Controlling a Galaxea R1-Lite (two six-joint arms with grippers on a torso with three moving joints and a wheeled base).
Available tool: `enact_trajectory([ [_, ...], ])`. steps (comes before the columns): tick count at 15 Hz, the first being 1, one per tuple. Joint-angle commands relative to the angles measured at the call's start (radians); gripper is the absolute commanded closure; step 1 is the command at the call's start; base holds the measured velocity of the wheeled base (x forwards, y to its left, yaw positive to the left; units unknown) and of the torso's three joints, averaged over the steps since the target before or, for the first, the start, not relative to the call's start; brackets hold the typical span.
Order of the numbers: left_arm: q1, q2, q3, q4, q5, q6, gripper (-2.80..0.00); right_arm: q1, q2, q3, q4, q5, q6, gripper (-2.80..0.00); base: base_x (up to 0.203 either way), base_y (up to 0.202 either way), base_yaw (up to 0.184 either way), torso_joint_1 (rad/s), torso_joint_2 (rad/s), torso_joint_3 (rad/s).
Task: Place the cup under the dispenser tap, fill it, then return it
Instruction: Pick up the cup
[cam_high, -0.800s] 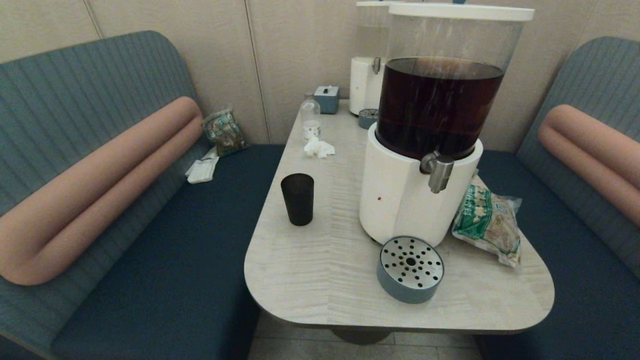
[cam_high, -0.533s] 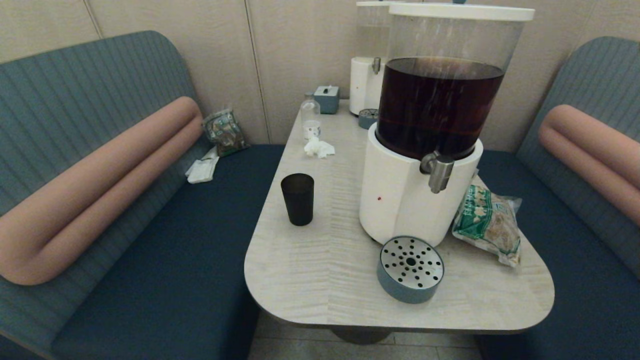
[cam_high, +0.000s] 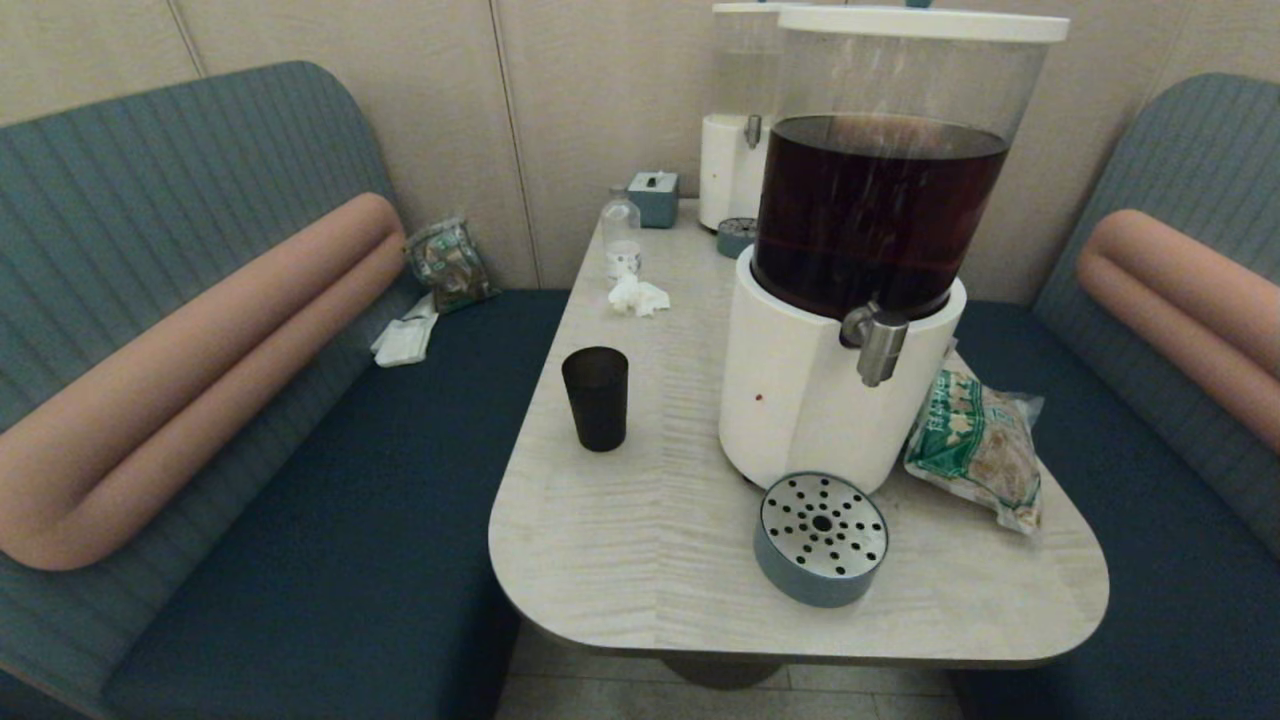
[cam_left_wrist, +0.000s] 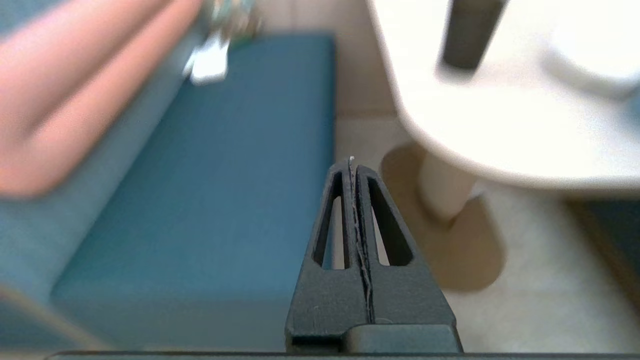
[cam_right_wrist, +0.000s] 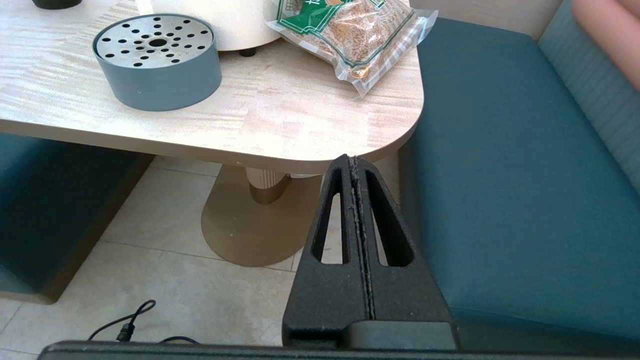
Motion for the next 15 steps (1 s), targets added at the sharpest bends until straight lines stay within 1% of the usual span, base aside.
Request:
enact_trajectory([
  [1,-0.001,0.153,-0.192,0.026,-0.024,-0.031,-2.80,0.000,0.002,0.000,0.000,0.001,-0.003,0.00,0.000,0.000,0.000,0.000,0.00,0.000],
  [2,-0.006,0.233,-0.255,0.033,-0.041,-0.051,-2.80,0.000,0.002,0.000,0.000,0.000,0.000,0.00,0.000,0.000,0.000,0.000,0.00,0.000],
  [4,-0.032,0.403,-0.352,0.011,-0.107,-0.085,-2.80,0.000,0.002,0.000,0.000,0.000,-0.003,0.00,0.000,0.000,0.000,0.000,0.00,0.000],
  [5,-0.042,0.496,-0.381,-0.031,-0.146,-0.097,-2.80,0.000,0.002,0.000,0.000,0.000,0.000,0.00,0.000,0.000,0.000,0.000,0.00,0.000],
  [6,-0.048,0.593,-0.401,-0.098,-0.191,-0.104,-2.80,0.000,0.002,0.000,0.000,0.000,-0.002,0.00,0.000,0.000,0.000,0.000,0.00,0.000],
  [7,-0.051,0.702,-0.417,-0.195,-0.241,-0.106,-2.80,0.000,0.002,0.000,0.000,0.000,-0.002,0.00,0.000,0.000,0.000,0.000,0.00,0.000],
  [8,-0.054,0.823,-0.428,-0.325,-0.296,-0.100,-2.80,0.000,0.002,0.000,0.000,0.000,-0.003,0.00,0.000,0.000,0.000,0.000,0.00,0.000],
  [9,-0.055,0.941,-0.434,-0.470,-0.360,-0.091,-2.80,0.000,0.002,0.000,0.000,0.000,-0.003,0.00,0.000,0.000,0.000,0.000,0.00,0.000],
  [11,-0.044,1.177,-0.427,-0.790,-0.516,-0.073,-2.80,0.000,0.002,0.000,0.000,0.000,0.000,0.00,0.000,0.000,0.000,0.000,0.00,0.000],
  [13,-0.013,1.379,-0.393,-1.068,-0.682,-0.058,-2.80,0.000,0.002,0.000,0.000,0.000,0.000,0.00,0.000,0.000,0.000,0.000,0.00,0.000],
  [14,0.013,1.476,-0.378,-1.169,-0.750,-0.048,-2.80,0.000,0.002,0.000,0.000,0.000,-0.001,0.00,0.000,0.000,0.000,0.000,0.00,0.000],
  [15,0.044,1.574,-0.378,-1.253,-0.800,-0.032,-2.80,0.000,0.002,0.000,0.000,0.001,-0.002,0.00,0.000,0.000,0.000,0.000,0.00,0.000],
])
